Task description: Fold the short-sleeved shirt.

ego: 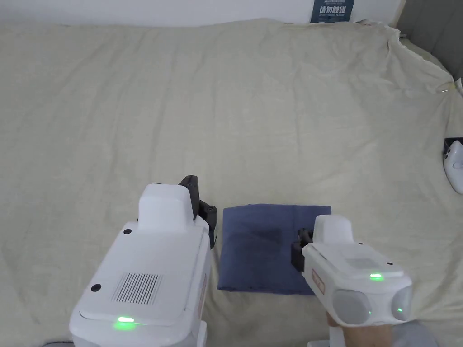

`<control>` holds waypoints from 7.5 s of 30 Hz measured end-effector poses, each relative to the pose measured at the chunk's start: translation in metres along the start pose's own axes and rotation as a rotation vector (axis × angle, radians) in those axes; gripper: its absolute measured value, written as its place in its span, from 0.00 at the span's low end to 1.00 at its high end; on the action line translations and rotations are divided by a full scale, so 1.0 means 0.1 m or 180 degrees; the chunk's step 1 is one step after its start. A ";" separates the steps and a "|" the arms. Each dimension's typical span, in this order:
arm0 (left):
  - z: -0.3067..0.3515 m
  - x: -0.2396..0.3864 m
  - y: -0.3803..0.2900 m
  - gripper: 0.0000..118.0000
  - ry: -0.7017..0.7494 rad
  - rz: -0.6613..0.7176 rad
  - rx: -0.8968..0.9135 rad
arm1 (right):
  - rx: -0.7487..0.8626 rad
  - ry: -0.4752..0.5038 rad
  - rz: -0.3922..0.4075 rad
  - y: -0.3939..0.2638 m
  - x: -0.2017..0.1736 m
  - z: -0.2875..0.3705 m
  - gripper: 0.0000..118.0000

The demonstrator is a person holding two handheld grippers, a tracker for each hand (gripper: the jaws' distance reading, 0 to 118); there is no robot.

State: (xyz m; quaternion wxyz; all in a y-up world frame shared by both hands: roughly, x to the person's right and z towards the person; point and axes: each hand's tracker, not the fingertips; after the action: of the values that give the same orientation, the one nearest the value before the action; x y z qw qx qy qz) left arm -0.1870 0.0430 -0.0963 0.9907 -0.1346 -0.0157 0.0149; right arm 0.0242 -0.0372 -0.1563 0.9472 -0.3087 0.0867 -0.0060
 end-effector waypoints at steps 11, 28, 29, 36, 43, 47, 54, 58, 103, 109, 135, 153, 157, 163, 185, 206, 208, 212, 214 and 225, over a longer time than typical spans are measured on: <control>-0.58 0.40 -0.31 0.00 -0.0500 -0.0007 -0.0461 | 0.1081 -0.0041 -0.0218 0.71 0.34 1.02 0.00; -1.18 0.72 -1.17 0.00 -0.0569 -0.0289 -0.1634 | 0.1054 -0.0122 -0.0199 0.64 0.47 1.04 0.00; -1.21 0.76 -1.15 0.00 -0.0563 -0.0438 -0.1691 | 0.1056 -0.0131 -0.0192 0.65 0.47 1.04 0.00; -1.25 0.65 -0.85 0.20 -0.0865 -0.0473 -0.1851 | 0.1067 -0.0118 -0.0226 0.68 0.47 1.04 0.00; -1.23 -0.07 -0.18 0.97 -0.1334 0.0500 -0.1734 | 0.1064 -0.0070 -0.0172 0.71 0.41 1.00 0.00; -1.39 -0.67 -0.13 0.97 -0.1739 0.1205 -0.2020 | 0.1056 -0.0042 -0.0151 0.72 0.37 0.97 0.00; -1.53 -1.25 -0.64 0.97 -0.2148 0.2116 -0.2706 | 0.1016 -0.0015 -0.0089 0.74 0.32 0.93 0.00; -1.55 -1.20 -0.93 0.97 -0.2228 0.2255 -0.2948 | 0.0988 -0.0024 -0.0063 0.75 0.30 0.92 0.00; -1.51 -0.59 -0.30 0.16 -0.1341 0.1639 -0.3036 | 0.0134 0.0210 0.0078 -0.10 -0.25 -0.13 0.00; -1.31 -1.47 -0.04 0.16 -0.0795 0.1380 -0.3025 | 0.0359 0.0359 0.0070 0.13 -0.23 0.08 0.00; -1.15 -4.78 -0.05 0.60 0.3273 -0.1375 -0.2792 | 0.0647 -0.0040 0.0090 0.58 -0.26 0.16 0.00; -0.50 -2.53 1.86 0.64 0.1810 0.0100 0.0684 | 0.1154 -0.0056 0.0219 0.77 0.02 0.69 0.00; -0.52 -1.87 1.84 0.36 0.1363 -0.0025 0.0932 | 0.1296 -0.0108 0.0295 0.87 0.10 0.83 0.00; -0.48 -1.14 1.57 0.05 0.0836 -0.0153 0.0962 | 0.1425 -0.0195 0.0336 0.97 0.18 0.92 0.00; -0.43 -0.63 0.26 0.00 0.0548 -0.0145 0.0233 | 0.1321 -0.0208 0.0267 0.36 -0.34 0.09 0.00; -0.37 -0.46 0.11 0.00 0.0483 -0.0131 0.0129 | 0.1136 -0.0326 0.0092 0.66 0.17 0.93 0.00; -0.36 -0.46 0.11 0.00 0.0477 -0.0138 0.0130 | 0.1154 -0.0322 0.0104 0.64 0.20 0.88 0.00; -0.34 -0.46 0.11 0.00 0.0491 -0.0161 0.0152 | 0.1186 -0.0292 0.0101 0.65 0.23 0.86 0.00; -0.33 -0.46 0.11 0.00 0.0495 -0.0160 0.0160 | 0.1200 -0.0279 0.0106 0.66 0.24 0.86 0.00; -0.30 -0.48 0.18 0.88 0.0493 -0.0101 0.0202 | 0.1306 -0.0259 0.0046 0.70 0.22 0.94 0.32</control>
State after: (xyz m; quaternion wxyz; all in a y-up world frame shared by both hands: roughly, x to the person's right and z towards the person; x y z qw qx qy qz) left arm -0.2343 0.0510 -0.1318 0.9928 -0.1036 0.0593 -0.0108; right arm 0.0582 0.0726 -0.1260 0.9929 -0.1087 0.0476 -0.0042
